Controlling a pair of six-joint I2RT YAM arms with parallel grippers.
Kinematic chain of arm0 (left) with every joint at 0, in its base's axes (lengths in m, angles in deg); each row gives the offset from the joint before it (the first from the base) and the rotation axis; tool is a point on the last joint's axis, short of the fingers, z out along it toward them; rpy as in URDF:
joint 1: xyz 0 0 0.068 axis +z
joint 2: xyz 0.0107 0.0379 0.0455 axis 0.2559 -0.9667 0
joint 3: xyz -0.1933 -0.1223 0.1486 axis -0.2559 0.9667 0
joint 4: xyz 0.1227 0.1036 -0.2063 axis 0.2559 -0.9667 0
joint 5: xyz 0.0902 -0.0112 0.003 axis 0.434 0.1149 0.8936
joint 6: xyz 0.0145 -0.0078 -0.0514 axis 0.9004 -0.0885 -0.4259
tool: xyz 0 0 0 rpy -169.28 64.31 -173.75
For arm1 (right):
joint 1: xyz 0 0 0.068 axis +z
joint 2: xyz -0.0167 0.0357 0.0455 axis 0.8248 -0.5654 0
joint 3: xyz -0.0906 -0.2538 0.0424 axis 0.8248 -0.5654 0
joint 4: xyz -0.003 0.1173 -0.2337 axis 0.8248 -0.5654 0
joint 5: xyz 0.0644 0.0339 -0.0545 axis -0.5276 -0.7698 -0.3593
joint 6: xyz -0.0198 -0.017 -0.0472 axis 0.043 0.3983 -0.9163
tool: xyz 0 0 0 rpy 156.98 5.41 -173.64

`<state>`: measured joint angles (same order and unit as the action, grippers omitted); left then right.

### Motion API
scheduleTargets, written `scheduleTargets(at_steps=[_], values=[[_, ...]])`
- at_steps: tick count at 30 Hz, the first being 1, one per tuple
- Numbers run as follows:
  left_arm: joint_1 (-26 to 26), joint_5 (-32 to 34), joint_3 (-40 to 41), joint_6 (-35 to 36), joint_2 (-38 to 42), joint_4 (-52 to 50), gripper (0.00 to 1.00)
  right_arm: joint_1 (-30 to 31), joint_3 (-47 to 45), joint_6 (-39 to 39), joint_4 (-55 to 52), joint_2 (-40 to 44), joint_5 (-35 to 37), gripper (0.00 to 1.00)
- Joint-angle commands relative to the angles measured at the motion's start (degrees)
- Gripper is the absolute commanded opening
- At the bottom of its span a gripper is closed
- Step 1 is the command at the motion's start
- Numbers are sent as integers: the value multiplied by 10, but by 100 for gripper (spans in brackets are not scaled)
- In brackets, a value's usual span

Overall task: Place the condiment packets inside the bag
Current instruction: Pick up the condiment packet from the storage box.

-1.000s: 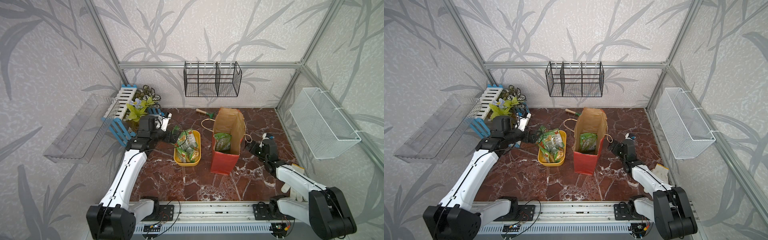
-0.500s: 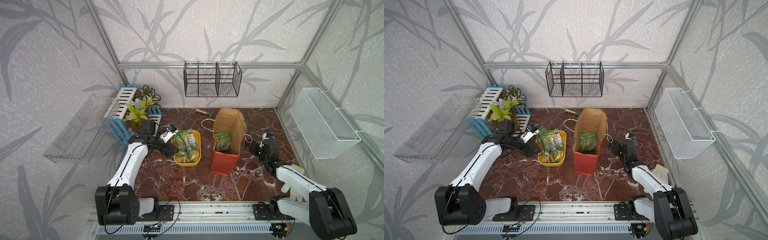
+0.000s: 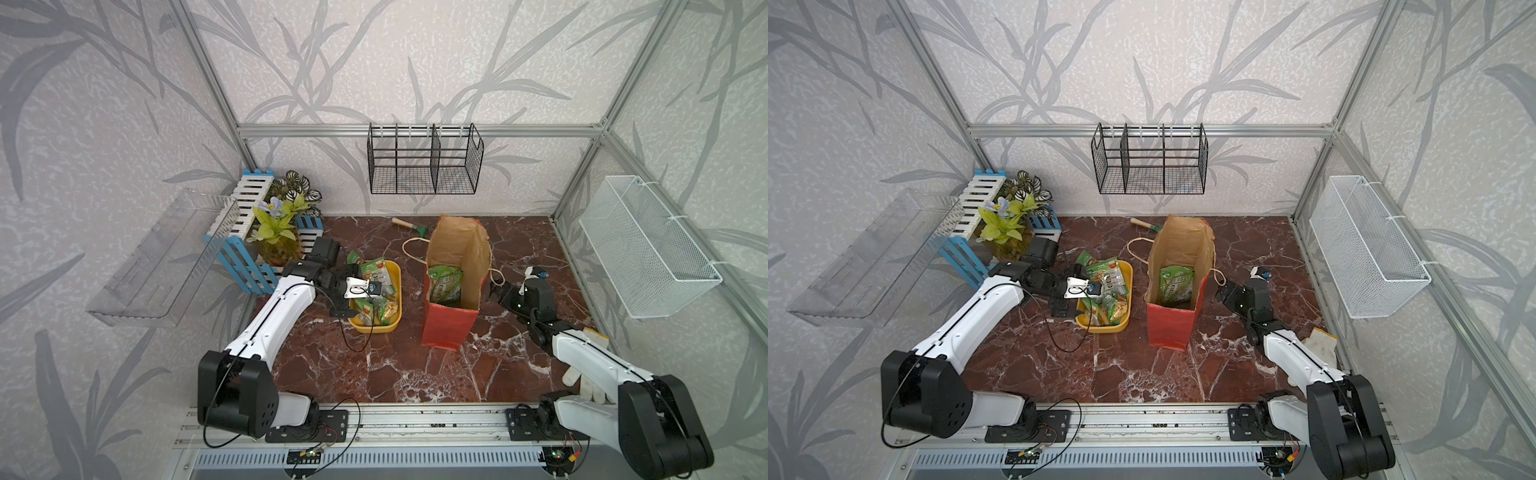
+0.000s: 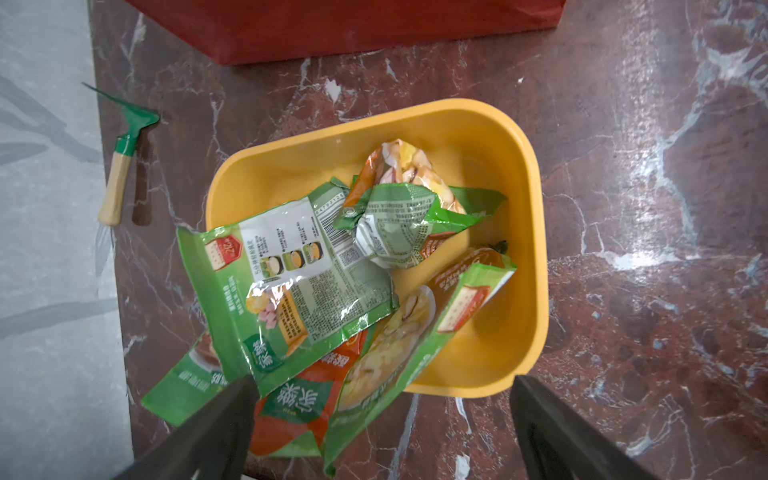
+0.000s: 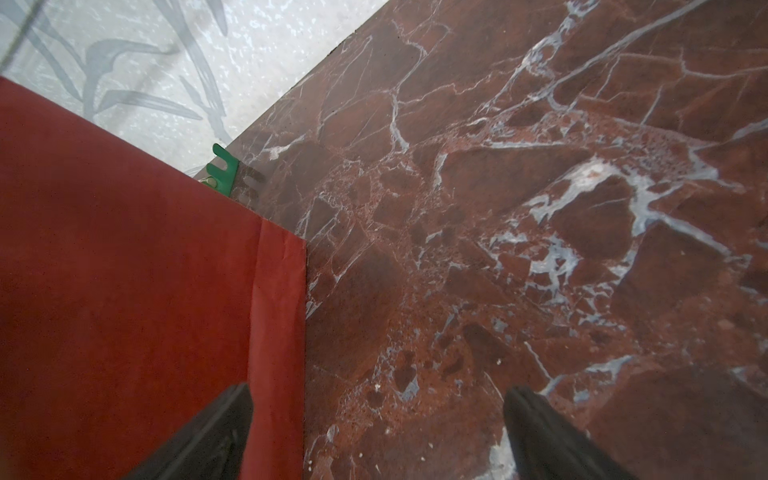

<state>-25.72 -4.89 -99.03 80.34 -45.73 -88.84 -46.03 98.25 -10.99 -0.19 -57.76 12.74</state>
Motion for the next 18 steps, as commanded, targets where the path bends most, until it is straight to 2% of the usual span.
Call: scheduleTargets(at_steps=[1,4,7,12,16,18], values=[[-10,38,-11,43,-29,5,97,3,19,-5,-7,-2,-4,99],[-22,81,-25,59,-60,-20,88,3,21,-6,-11,0,-3,99],[-36,134,-36,66,-89,-55,74,3,22,-6,-14,0,-1,99],[-41,158,-50,63,-97,-73,37,3,25,-4,-15,-8,-2,99],[-54,153,-53,67,-69,-75,15,3,26,-4,-14,-11,-1,99],[-67,158,-56,66,-54,-80,1,3,26,-3,-14,-12,-1,99]])
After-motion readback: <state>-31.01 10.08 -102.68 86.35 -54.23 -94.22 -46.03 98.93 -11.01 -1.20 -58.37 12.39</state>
